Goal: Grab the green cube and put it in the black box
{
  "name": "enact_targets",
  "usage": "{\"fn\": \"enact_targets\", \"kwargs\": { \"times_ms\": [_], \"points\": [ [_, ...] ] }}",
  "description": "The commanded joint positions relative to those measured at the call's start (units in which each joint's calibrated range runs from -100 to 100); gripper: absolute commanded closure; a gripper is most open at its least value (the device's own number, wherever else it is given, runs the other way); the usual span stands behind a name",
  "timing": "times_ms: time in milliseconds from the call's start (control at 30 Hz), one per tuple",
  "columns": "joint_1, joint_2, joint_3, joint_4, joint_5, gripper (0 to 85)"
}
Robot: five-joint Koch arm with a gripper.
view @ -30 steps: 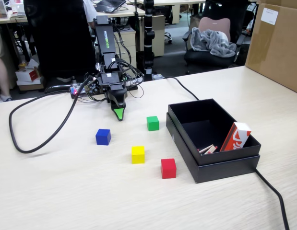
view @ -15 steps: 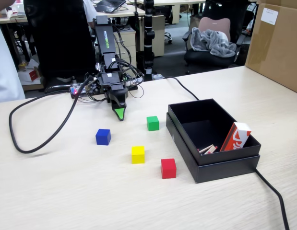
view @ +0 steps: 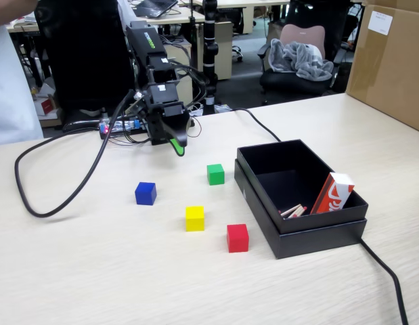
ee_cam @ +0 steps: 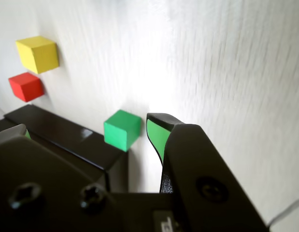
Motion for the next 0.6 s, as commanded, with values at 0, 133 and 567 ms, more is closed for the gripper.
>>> {"fn": "enact_targets", "kwargs": {
  "times_ms": [0, 133, 567],
  "points": [
    [2.49, 4.58, 8.79, -6.08, 2.34, 37.2],
    [4.88, 18.35, 19.40, -11.70, 5.62, 35.6],
    [5.86, 51.97, 37.17, -20.25, 9.47, 35.1]
  ]
}}
